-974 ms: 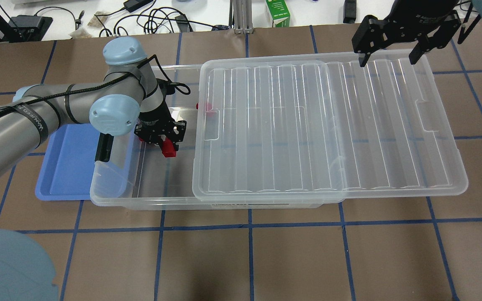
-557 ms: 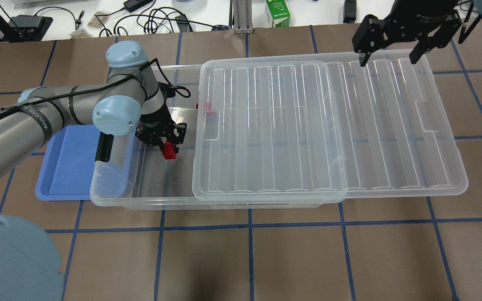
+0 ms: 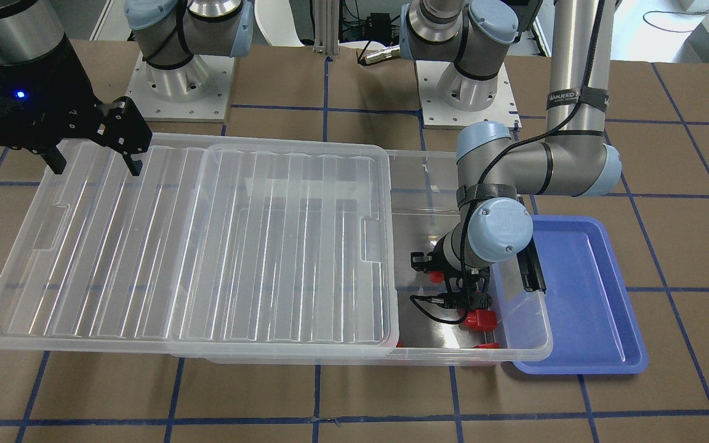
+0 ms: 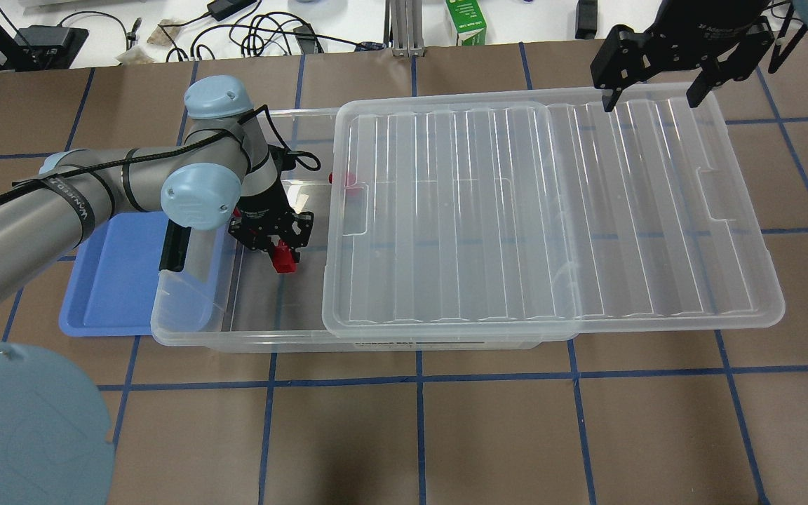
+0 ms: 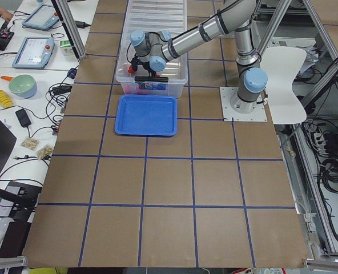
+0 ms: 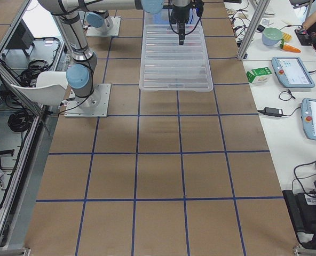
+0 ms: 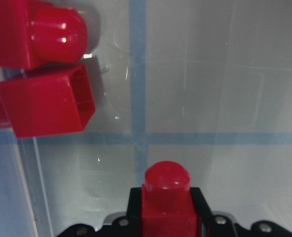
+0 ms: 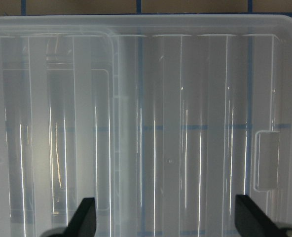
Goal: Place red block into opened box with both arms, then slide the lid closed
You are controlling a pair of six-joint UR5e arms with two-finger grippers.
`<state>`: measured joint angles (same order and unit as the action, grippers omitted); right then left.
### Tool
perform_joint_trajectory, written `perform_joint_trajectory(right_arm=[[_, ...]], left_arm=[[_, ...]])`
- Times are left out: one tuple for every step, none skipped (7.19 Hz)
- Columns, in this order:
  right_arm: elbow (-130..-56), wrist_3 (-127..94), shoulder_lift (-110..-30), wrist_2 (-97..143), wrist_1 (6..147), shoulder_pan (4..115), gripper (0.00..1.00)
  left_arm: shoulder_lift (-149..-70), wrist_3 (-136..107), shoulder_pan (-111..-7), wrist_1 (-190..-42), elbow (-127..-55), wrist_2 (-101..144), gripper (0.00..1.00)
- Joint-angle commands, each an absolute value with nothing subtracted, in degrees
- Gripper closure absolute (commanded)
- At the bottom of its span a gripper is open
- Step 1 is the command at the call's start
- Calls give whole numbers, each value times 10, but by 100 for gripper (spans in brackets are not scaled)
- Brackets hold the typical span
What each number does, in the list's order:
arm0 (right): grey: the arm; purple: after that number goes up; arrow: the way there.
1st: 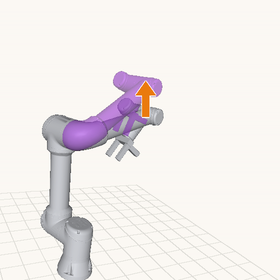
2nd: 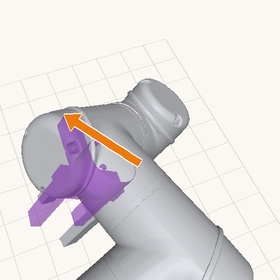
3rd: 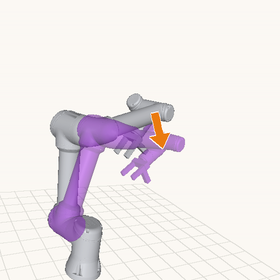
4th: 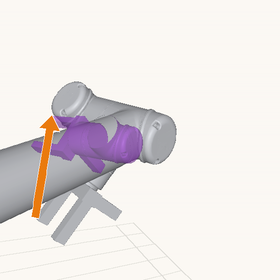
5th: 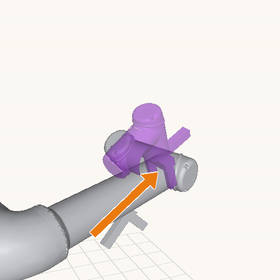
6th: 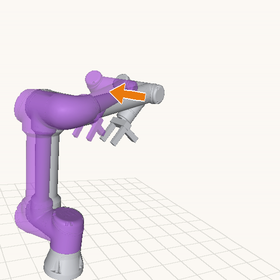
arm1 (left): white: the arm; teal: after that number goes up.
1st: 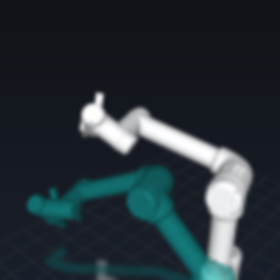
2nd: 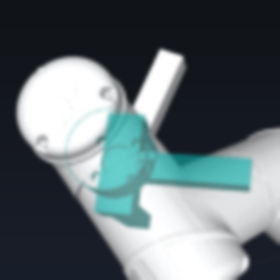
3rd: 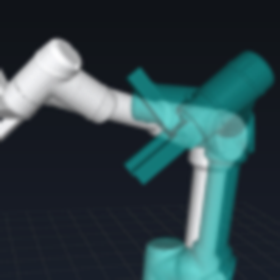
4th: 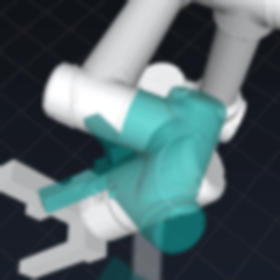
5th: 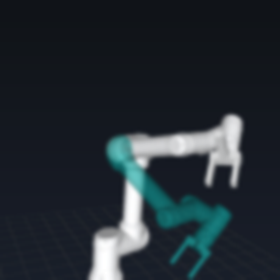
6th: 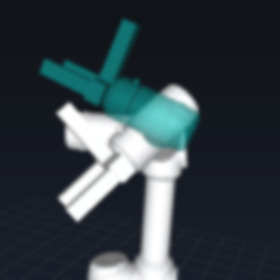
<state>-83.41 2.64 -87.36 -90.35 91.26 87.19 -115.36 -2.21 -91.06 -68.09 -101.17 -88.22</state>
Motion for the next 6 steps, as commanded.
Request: perform_joint_trajectory(right_arm=[[-834,27,-874,-904,911,872,0],[-834,27,-874,-904,911,872,0],[-834,27,-874,-904,911,872,0],[-833,27,-874,-904,910,870,0],[-834,34,-874,-904,909,867,0],[-835,36,-874,-915,908,865,0]], left_arm=[[-1154,-23,-911,-680,-1011,-882,37],[-1153,-23,-910,-680,-1010,-882,34],[-1152,-23,-910,-680,-1010,-882,26],[-1147,-23,-907,-681,-1003,-882,19],[-1137,-22,-898,-683,-998,-881,16],[-1127,-22,-894,-690,-991,-881,15]])
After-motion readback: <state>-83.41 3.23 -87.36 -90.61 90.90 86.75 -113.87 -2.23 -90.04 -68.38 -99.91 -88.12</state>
